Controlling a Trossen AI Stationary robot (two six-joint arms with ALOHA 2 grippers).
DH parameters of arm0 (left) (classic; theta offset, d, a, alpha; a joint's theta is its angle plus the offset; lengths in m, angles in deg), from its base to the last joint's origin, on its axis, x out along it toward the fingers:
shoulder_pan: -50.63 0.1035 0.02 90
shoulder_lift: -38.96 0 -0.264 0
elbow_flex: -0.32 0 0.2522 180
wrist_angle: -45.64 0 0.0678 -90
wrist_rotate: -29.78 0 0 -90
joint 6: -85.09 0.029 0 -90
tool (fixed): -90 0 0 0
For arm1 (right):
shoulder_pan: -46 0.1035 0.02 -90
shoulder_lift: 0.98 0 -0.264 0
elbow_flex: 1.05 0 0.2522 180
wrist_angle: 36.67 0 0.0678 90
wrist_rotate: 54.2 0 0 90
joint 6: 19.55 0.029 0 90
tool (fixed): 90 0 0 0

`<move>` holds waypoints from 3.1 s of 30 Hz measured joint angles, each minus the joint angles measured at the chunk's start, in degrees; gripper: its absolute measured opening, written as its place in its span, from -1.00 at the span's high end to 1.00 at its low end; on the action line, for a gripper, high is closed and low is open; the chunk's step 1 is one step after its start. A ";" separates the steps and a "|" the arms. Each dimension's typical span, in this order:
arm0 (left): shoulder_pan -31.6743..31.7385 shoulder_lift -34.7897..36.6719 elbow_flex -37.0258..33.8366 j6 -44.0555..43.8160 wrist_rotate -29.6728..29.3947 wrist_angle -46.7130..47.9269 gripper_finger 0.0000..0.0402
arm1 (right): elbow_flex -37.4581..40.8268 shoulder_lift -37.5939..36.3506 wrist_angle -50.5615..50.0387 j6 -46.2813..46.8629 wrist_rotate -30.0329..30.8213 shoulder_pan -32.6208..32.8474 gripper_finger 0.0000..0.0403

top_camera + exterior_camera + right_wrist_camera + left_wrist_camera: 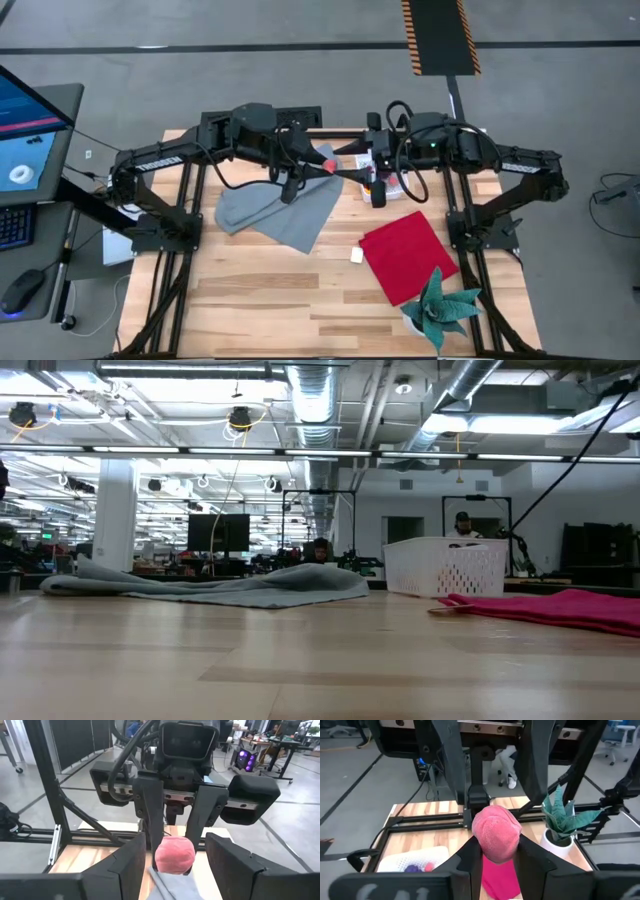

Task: Pick and placing Produce into tupperware
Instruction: Put the pink peach into the white bin

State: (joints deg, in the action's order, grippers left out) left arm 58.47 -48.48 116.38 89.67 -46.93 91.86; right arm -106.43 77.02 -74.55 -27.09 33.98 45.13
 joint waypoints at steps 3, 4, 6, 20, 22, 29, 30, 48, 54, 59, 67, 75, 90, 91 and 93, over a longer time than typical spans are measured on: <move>0.36 0.02 0.00 0.03 1.45 -0.04 0.60 | 0.00 0.00 -0.02 0.15 -0.38 0.03 -0.14; 0.42 0.02 0.00 0.04 1.46 -0.06 0.60 | 0.00 0.00 -0.14 0.46 -0.44 0.02 -0.14; 0.45 0.02 0.00 0.05 1.45 -0.34 0.60 | 0.00 0.00 -1.22 0.53 -0.48 -0.27 -0.14; 0.56 0.04 0.00 0.40 1.47 -0.80 0.60 | 0.00 0.00 -1.39 2.56 -3.15 -3.39 -0.14; 0.54 0.04 0.00 0.41 1.51 -0.91 0.60 | 0.00 0.00 -1.29 2.57 -3.35 -3.17 -0.14; 0.52 0.09 0.02 0.39 1.71 -2.58 0.60 | 0.00 0.00 -1.38 3.02 -4.02 -2.09 -0.14; 0.52 0.09 0.02 0.36 1.81 -2.88 0.60 | 0.00 0.00 -1.38 2.96 -4.12 -2.09 -0.14; 0.52 0.17 0.04 -1.07 5.56 -3.07 0.60 | -0.04 1.46 -0.70 3.09 -7.92 -2.64 0.24; 0.52 0.22 0.04 -1.11 4.92 -2.37 0.60 | -0.04 1.51 -0.72 2.43 -7.85 -2.93 0.47; 0.41 0.32 0.06 -1.05 -0.26 -1.71 0.60 | 0.07 0.99 -1.40 2.53 -7.77 -3.82 0.44; 0.43 1.96 0.04 -0.66 -4.25 -0.43 0.60 | 0.09 0.27 -2.71 3.02 -7.21 -4.26 0.43; 0.52 4.55 0.13 -0.35 -6.89 5.52 0.60 | 0.09 0.22 -2.59 2.52 -7.35 -4.24 0.52; 0.32 4.92 0.09 -2.16 -2.57 3.73 0.60 | 0.07 0.27 -1.10 5.89 -9.05 -4.87 0.19; 0.32 4.93 0.09 -2.31 -2.57 3.45 0.60 | 0.07 0.47 -1.10 6.01 -9.05 -5.06 0.11; 0.32 4.90 0.09 -2.64 -2.54 3.52 0.60 | 0.04 0.90 -1.09 6.17 -9.05 -5.19 -0.04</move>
State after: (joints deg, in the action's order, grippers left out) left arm 58.79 -43.58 116.47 87.03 -49.47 95.39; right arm -106.38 77.91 -75.64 -20.92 24.93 39.94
